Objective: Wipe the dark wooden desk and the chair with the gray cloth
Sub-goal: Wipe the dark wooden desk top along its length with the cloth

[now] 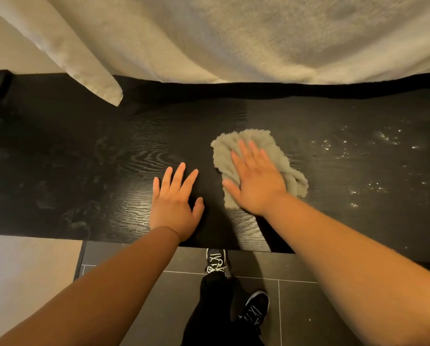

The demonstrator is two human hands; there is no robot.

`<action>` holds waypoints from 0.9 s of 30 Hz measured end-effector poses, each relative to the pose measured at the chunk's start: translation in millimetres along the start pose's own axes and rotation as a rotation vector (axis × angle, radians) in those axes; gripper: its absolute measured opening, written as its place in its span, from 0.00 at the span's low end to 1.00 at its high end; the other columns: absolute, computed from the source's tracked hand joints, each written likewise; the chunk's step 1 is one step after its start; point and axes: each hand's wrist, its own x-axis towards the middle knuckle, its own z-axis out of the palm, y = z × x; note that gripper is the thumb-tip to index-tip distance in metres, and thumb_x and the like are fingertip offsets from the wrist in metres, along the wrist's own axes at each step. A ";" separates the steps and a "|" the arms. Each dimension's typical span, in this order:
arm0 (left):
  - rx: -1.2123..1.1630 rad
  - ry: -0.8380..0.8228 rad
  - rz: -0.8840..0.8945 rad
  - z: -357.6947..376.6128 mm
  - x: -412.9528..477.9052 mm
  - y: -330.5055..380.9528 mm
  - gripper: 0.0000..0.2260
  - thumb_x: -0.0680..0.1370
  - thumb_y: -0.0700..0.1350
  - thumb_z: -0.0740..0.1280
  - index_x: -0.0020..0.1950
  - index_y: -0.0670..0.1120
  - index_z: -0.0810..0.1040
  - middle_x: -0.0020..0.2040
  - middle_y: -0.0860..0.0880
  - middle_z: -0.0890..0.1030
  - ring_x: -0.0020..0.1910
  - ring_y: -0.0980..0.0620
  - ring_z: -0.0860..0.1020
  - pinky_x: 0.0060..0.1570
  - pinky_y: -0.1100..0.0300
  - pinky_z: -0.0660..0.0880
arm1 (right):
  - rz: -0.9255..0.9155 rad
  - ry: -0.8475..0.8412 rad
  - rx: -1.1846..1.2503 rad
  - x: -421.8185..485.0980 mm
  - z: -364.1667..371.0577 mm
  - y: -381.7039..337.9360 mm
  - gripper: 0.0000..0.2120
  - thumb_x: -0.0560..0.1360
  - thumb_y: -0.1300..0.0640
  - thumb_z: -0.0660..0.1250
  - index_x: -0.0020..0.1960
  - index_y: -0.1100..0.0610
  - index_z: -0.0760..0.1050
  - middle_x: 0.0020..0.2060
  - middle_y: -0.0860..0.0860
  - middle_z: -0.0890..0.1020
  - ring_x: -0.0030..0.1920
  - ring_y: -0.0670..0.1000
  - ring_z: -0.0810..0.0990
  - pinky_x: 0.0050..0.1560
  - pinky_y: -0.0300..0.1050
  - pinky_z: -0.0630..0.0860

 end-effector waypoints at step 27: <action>-0.066 0.007 0.092 -25.8 147.6 35.4 0.31 0.84 0.60 0.55 0.85 0.54 0.54 0.86 0.47 0.52 0.85 0.44 0.50 0.83 0.40 0.49 | 0.052 0.022 0.007 14.6 -12.8 62.7 0.43 0.80 0.26 0.44 0.86 0.52 0.49 0.84 0.52 0.37 0.83 0.53 0.32 0.83 0.56 0.37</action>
